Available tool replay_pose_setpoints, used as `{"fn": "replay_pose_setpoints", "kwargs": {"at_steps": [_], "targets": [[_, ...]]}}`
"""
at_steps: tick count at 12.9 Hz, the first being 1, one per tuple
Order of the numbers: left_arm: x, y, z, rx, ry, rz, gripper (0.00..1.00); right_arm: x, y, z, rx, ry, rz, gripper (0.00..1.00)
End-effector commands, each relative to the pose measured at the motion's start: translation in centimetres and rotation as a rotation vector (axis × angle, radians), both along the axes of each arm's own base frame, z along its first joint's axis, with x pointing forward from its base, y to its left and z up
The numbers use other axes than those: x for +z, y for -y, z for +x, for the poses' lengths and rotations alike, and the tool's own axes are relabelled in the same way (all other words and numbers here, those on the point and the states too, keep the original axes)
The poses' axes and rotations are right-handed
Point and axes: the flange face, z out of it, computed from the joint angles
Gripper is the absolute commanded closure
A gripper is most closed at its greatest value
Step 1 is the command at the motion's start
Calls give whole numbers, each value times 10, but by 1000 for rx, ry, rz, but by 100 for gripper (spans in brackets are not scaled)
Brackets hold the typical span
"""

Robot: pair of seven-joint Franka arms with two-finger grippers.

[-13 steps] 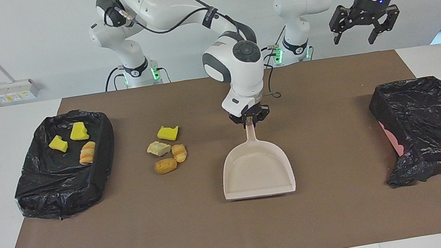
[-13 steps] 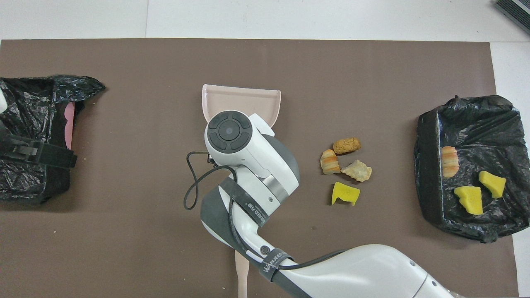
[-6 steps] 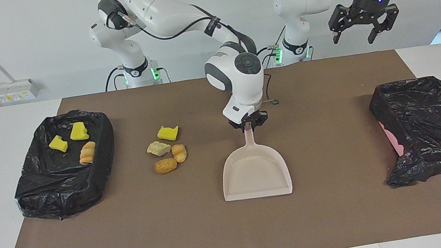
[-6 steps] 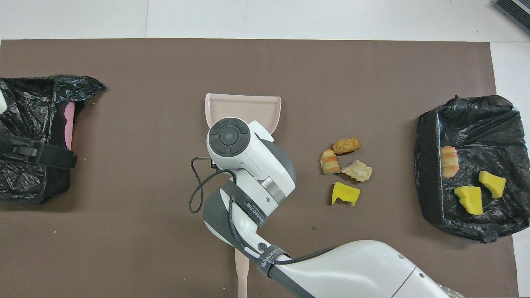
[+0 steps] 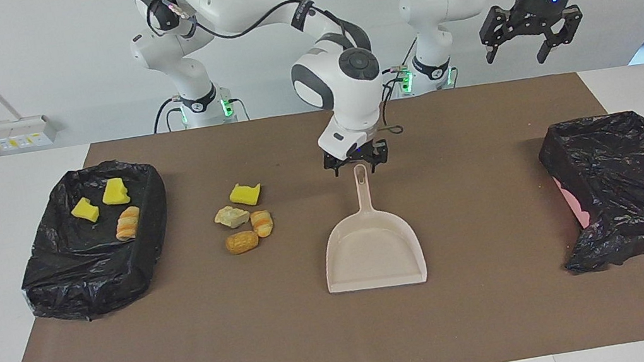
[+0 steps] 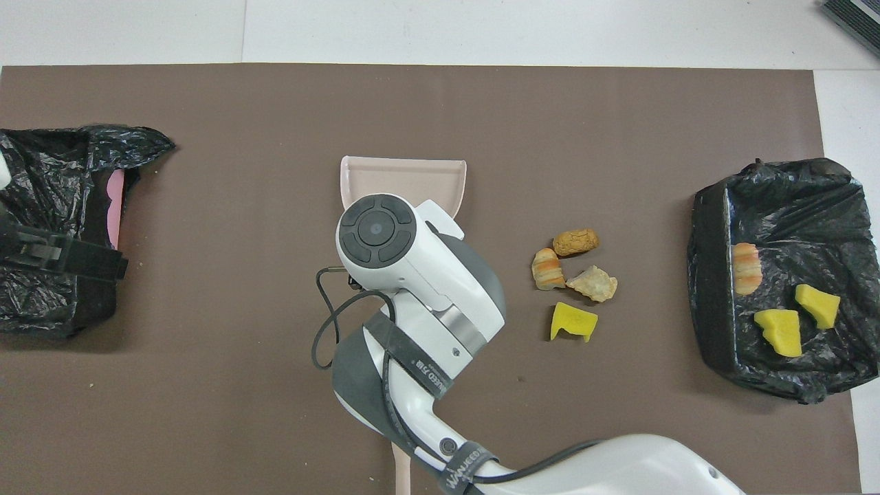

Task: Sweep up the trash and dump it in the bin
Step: 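Set the dustpan down near the remaining chunks and release the right gripper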

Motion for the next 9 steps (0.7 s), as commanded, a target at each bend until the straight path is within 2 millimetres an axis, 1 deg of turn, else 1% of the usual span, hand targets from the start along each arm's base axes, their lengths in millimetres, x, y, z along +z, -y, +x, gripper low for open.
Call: {"fn": "replay_pose_setpoints", "kwargs": {"at_steps": [1, 2, 3, 4, 5, 6, 7, 8, 9], "targets": [[6, -9, -3, 12, -3, -2, 0, 41, 21, -52, -2, -20, 16, 0], [7, -10, -3, 14, 9, -4, 0, 45, 23, -76, 3, -34, 17, 0], [10, -3, 0, -2, 45, -10, 0, 41, 17, -106, 32, -53, 5, 0], [11, -1, 5, 1, 82, -16, 0, 34, 20, -125, 36, -79, 9, 0], [8, 1, 9, -2, 89, -18, 0, 30, 22, -143, 31, -112, 30, 0], [6, 5, 14, -6, 101, -22, 0, 22, 16, -171, 59, -125, 41, 0], [3, 10, 21, -12, 125, -27, 0, 7, 16, -193, 76, -125, 29, 0], [-1, 23, 26, -28, 135, -32, 0, -13, 11, -212, 84, -126, 28, 0], [-15, 35, 34, -35, 132, -35, 0, -26, 2, -227, 87, -122, 44, 0]]}}
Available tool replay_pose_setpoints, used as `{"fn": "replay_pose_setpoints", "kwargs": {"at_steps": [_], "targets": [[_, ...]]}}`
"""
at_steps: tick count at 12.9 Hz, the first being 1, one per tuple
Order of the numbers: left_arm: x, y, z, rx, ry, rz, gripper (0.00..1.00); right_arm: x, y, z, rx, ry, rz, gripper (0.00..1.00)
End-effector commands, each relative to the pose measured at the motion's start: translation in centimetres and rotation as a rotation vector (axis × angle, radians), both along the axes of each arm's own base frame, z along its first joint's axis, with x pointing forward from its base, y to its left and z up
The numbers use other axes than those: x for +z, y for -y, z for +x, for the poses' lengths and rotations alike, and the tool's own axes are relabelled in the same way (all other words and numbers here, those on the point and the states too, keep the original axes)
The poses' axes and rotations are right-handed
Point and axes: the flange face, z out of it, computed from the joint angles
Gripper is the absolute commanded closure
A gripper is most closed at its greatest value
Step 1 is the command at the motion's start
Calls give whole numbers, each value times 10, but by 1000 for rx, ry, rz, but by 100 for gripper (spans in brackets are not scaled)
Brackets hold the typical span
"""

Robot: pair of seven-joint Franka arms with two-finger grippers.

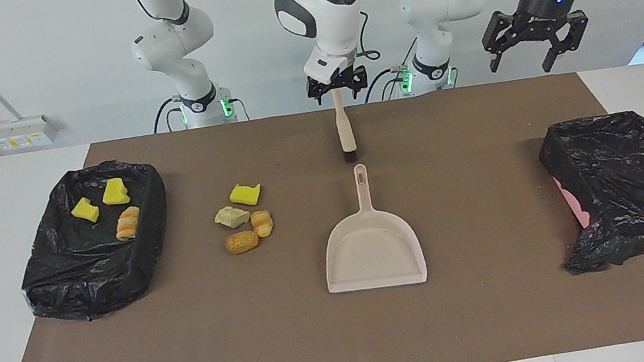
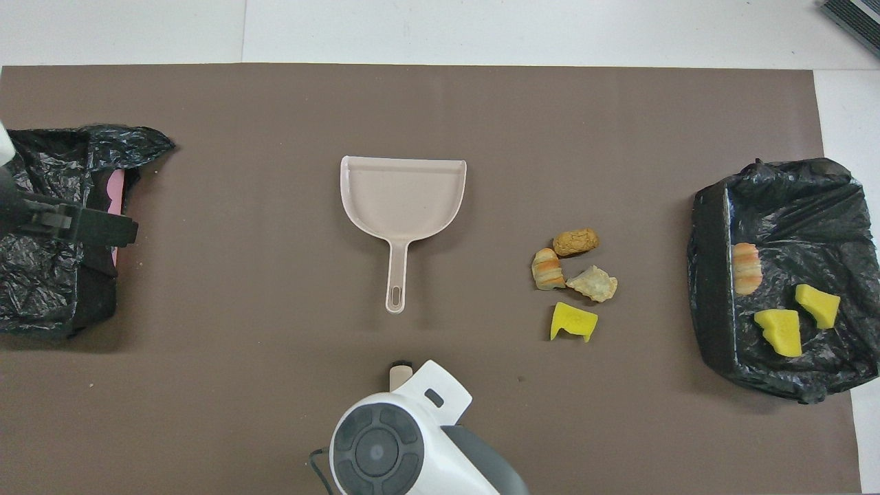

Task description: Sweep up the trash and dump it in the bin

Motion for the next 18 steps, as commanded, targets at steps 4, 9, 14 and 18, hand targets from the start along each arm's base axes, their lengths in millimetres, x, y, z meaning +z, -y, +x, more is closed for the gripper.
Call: {"fn": "replay_pose_setpoints", "kwargs": {"at_steps": [4, 9, 14, 18], "targets": [[-83, 71, 39, -25, 9, -22, 0, -60, -7, -78, -39, -18, 47, 0], [-152, 148, 38, -23, -16, -33, 0, -96, 1, -118, -25, -4, 29, 0], [-241, 221, 46, 19, -11, 13, 0, -95, -2, -119, -13, 4, 38, 0], [-271, 234, 38, -5, -43, 29, 0, -95, -3, -116, 7, 16, 54, 29]]}}
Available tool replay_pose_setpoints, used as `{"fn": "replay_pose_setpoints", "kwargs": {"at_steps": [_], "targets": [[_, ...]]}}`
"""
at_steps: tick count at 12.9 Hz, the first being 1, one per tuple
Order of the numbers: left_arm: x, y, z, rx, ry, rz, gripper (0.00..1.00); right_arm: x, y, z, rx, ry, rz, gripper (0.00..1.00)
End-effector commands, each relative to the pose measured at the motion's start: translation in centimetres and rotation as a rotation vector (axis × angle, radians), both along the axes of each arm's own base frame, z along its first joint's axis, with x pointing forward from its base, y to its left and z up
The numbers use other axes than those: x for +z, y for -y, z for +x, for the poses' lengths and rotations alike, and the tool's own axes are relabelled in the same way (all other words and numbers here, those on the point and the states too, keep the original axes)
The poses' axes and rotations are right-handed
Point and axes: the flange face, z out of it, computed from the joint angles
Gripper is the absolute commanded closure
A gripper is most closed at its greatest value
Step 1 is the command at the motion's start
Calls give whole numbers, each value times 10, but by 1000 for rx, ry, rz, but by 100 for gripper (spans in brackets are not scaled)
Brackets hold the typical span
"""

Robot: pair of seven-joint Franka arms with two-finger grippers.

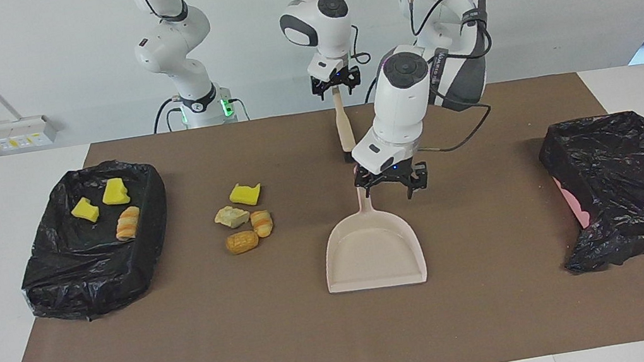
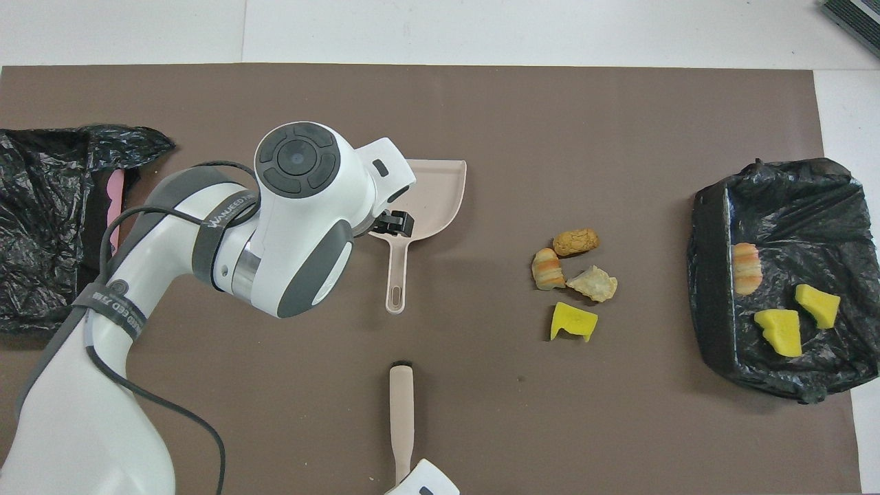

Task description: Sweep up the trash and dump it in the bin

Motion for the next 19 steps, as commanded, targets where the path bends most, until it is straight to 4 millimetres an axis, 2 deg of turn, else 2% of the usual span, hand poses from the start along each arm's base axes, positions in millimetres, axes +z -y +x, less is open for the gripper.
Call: {"fn": "replay_pose_setpoints", "kwargs": {"at_steps": [1, 2, 3, 7, 8, 9, 11, 12, 13, 16, 18, 19], "targets": [[-19, 9, -14, -16, 8, 21, 0, 1, 5, -1, 13, 9, 25, 45], [-28, 14, -21, -20, 4, 22, 0, 0, 6, -1, 21, 11, 23, 95], [-30, 17, -25, -11, 2, 22, 0, 1, 6, 0, 15, 11, 22, 100], [-45, 20, -32, 17, -11, 28, 0, 2, 0, 11, 8, 4, 23, 100], [-50, 29, -37, 32, -12, 26, 0, 4, -1, 13, 12, 8, 6, 100], [-54, 29, -38, 35, -17, 29, 0, 5, 7, 21, 1, 13, -32, 100], [-59, 27, -43, 47, -27, 36, 0, 21, 25, 46, 21, 20, -89, 100], [-63, 28, -50, 46, -34, 41, 0, 36, 38, 62, 57, 8, -99, 100], [-67, 32, -57, 45, -43, 47, 0, 50, 55, 72, 72, -6, -113, 100], [-68, 34, -61, 68, -45, 48, 1, 90, 106, 99, 72, -20, -124, 100], [-66, 35, -59, 68, -38, 42, 32, 97, 138, 121, 90, -2, -182, 100], [-66, 36, -60, 65, -40, 44, 43, 94, 154, 134, 83, 13, -233, 100]]}}
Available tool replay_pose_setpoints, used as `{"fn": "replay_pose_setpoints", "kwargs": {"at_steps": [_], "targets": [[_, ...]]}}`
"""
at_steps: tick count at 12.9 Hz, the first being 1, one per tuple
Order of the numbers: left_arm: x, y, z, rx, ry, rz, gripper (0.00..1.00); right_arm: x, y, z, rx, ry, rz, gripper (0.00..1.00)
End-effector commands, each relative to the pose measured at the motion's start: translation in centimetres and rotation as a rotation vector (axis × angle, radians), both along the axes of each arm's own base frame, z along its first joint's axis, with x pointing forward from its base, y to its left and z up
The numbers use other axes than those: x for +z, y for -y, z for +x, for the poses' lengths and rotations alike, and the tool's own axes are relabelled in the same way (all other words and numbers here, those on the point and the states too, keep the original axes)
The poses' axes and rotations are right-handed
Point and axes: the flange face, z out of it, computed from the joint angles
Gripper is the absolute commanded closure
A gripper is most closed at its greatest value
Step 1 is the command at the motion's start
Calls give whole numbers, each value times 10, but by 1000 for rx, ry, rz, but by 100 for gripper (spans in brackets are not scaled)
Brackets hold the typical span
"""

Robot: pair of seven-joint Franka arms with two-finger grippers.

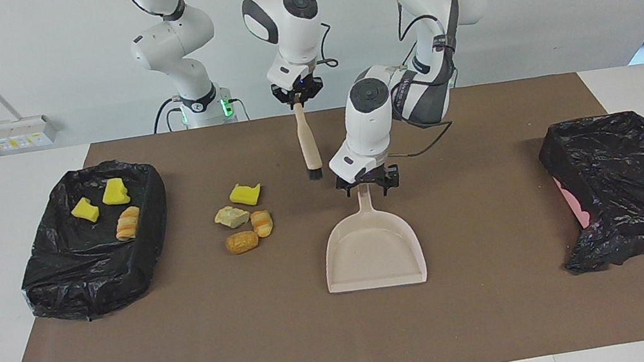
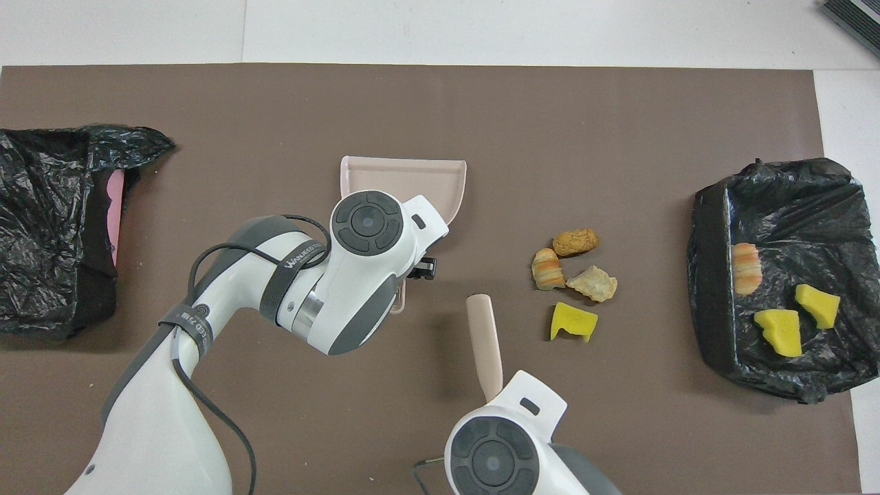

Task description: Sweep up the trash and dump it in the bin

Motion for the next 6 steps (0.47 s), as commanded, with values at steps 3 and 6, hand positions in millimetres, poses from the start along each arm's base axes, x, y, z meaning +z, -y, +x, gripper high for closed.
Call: {"fn": "replay_pose_setpoints", "kwargs": {"at_steps": [3, 6], "targets": [[3, 4, -12, -18, 20, 11, 67, -7, 79, 52, 18, 28, -133, 100], [4, 7, -15, -26, 16, 15, 89, -14, 138, 88, 48, 6, -185, 100]]}}
